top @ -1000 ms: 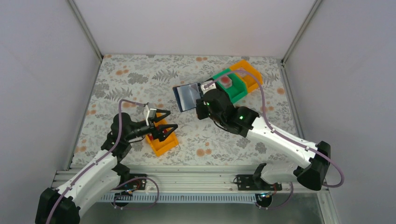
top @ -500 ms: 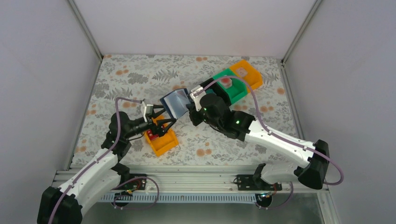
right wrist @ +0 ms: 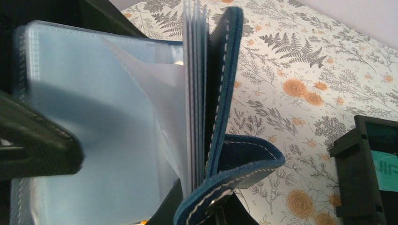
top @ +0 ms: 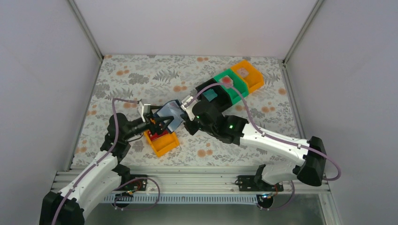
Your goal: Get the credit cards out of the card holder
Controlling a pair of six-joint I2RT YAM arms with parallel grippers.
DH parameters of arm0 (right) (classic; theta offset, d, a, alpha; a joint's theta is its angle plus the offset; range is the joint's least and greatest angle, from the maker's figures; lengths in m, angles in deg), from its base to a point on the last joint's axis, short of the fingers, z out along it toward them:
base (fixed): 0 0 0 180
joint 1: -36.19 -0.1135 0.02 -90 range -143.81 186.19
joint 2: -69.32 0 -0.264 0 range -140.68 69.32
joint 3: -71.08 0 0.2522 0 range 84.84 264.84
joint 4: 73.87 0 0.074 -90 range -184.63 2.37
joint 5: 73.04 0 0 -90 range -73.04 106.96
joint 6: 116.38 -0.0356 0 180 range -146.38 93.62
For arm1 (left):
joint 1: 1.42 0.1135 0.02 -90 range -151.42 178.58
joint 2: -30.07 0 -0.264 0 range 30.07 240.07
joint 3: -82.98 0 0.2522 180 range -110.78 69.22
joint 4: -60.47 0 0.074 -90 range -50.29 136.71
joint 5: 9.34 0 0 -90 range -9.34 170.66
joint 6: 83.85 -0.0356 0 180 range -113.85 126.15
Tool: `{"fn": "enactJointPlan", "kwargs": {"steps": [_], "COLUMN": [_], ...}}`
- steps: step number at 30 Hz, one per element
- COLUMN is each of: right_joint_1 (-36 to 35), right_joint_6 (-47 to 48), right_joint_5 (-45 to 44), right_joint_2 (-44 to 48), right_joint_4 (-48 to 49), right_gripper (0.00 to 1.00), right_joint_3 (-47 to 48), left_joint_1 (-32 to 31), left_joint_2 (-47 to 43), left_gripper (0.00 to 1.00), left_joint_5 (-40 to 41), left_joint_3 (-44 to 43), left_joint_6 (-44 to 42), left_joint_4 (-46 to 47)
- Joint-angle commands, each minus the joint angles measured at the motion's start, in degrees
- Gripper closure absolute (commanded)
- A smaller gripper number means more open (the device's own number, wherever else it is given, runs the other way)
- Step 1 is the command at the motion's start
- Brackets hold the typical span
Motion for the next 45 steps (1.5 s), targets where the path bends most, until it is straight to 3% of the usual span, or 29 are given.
{"fn": "enactJointPlan", "kwargs": {"steps": [1,3,5,6,7,8,10,12,15,18,27,37,38,41,42,45], "right_joint_1": [-0.83,-0.79,-0.74,-0.70,-0.69,-0.62,-0.21,1.20,5.44,8.45,10.47,10.47,10.47,10.46,10.47,10.46], "right_joint_6": [1.88,1.96,1.92,1.86,1.84,1.94,1.75,1.91,3.66,5.86,5.55,6.92,7.30,8.26,8.55,8.76], "right_joint_5": [0.27,0.28,0.11,0.07,0.33,1.03,1.22,1.55,9.13,16.60,16.39,18.45,19.68,27.69,30.60,35.13], "right_joint_2": [0.70,1.77,3.16,3.71,4.17,4.42,4.99,6.23,9.13,11.09,8.29,4.47,4.17,3.71,3.78,4.15], "right_joint_4": [3.14,3.76,4.57,4.90,5.15,5.10,4.52,3.83,2.93,2.54,2.25,2.14,2.24,2.64,2.84,3.14], "right_gripper": [0.96,0.96,0.96,0.96,0.92,0.80,0.44,0.22,0.06,0.01,0.01,0.02,0.10,0.48,0.53,0.83], "right_joint_3": [0.56,-0.35,-1.41,-1.83,-2.12,-2.20,-2.32,-3.26,-3.42,-2.57,-0.38,-0.93,-1.11,-0.52,-0.53,-0.74], "left_joint_1": [0.79,1.01,1.23,1.25,1.35,1.36,1.39,1.38,1.62,1.61,1.60,1.56,1.50,1.39,1.43,1.39], "left_joint_2": [-1.14,-1.67,-2.32,-2.66,-2.89,-3.13,-3.49,-3.73,-4.20,-4.91,-6.20,-7.01,-7.07,-7.27,-7.21,-6.88], "left_gripper": [0.34,0.65,0.89,0.96,0.97,0.97,0.98,0.98,0.98,0.98,0.98,0.98,0.98,0.98,0.98,0.98], "left_joint_5": [0.88,1.27,1.15,1.02,1.07,1.17,1.63,2.93,3.29,2.10,0.11,-8.40,-9.50,-11.09,-11.10,-10.51], "left_joint_3": [1.12,1.22,1.48,1.64,1.71,1.80,1.66,1.74,2.00,2.02,1.26,2.26,2.38,2.63,2.63,2.62], "left_joint_6": [1.15,1.18,1.00,0.90,0.82,0.69,0.48,0.19,-0.62,-1.62,-7.21,-11.07,-11.78,-12.82,-12.75,-12.33], "left_joint_4": [-0.38,-1.35,-1.53,-1.65,-1.84,-1.94,-2.51,-3.77,-4.19,-3.91,-4.76,-0.74,-0.34,0.86,1.00,1.17]}}
